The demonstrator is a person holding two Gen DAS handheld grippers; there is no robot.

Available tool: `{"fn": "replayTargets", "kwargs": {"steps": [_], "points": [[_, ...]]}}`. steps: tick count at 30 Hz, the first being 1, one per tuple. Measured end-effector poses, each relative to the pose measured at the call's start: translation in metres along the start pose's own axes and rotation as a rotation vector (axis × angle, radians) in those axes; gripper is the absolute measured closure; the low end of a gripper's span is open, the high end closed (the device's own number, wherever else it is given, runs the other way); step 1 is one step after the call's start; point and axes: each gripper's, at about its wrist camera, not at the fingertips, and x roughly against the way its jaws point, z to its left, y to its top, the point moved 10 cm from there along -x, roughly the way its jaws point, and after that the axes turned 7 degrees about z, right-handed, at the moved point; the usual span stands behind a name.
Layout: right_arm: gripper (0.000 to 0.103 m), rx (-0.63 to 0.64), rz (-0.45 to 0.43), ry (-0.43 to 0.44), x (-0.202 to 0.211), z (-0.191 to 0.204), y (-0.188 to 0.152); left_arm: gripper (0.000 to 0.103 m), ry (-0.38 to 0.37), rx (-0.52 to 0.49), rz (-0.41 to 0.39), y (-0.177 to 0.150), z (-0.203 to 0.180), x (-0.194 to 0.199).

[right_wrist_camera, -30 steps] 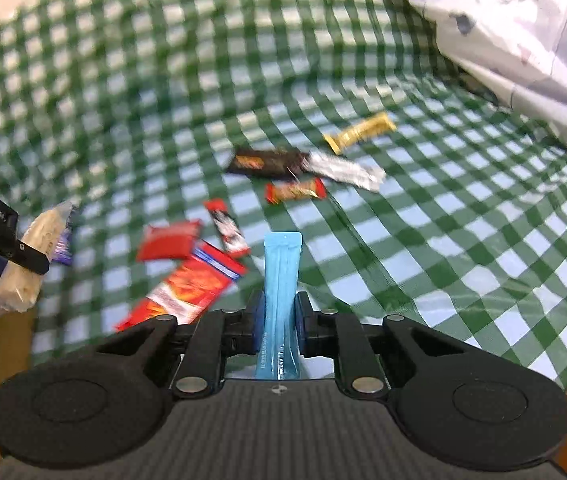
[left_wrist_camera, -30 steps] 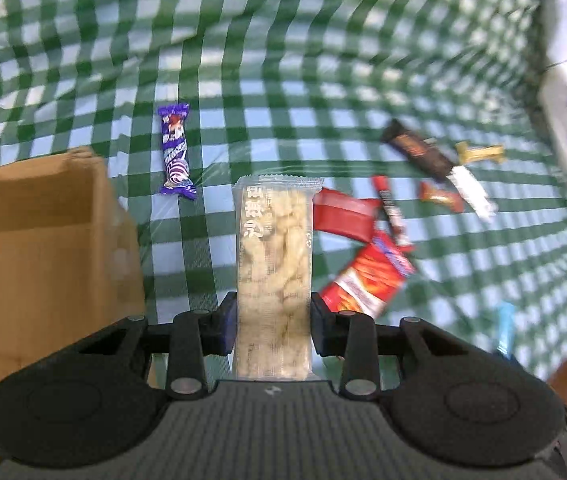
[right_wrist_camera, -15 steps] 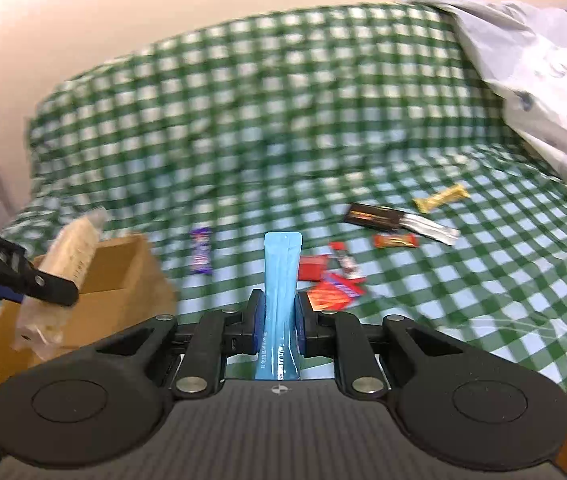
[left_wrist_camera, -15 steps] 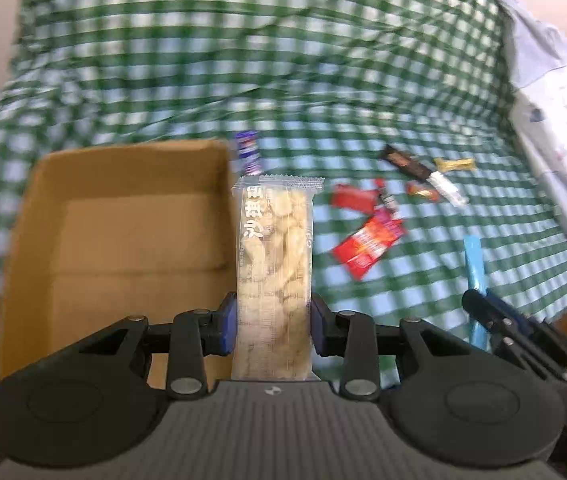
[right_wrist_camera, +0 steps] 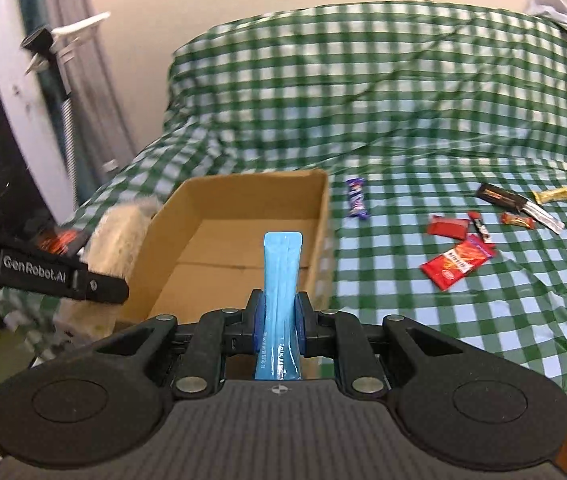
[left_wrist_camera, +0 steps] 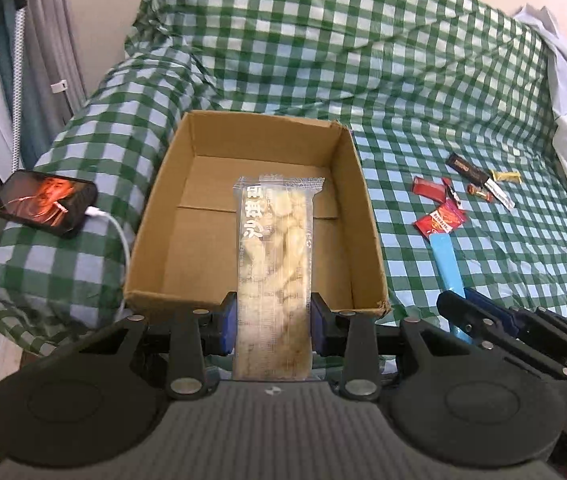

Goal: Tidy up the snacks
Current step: 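Carry the wafer bar and ice pop over the cardboard box with both tools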

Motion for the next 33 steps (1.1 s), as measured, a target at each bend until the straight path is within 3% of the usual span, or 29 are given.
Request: {"fn": "replayTargets", "kwargs": {"steps": [11,23,33], "points": [[0.086,0.053,-0.005,-0.037,0.016,0.025,-0.003,0.063,-0.03,0.018,-0.041,-0.013,0.019,0.018],[0.086,0.072,0.015,-0.045,0.011,0.033,-0.002,0.063,-0.034,0.032,-0.03,-0.012,0.022,0.013],[0.086,0.056,0.026,-0.022,-0.011,0.033,0.017,0.063,-0.013,0.025,-0.016,0.009,0.03,-0.004]]}}
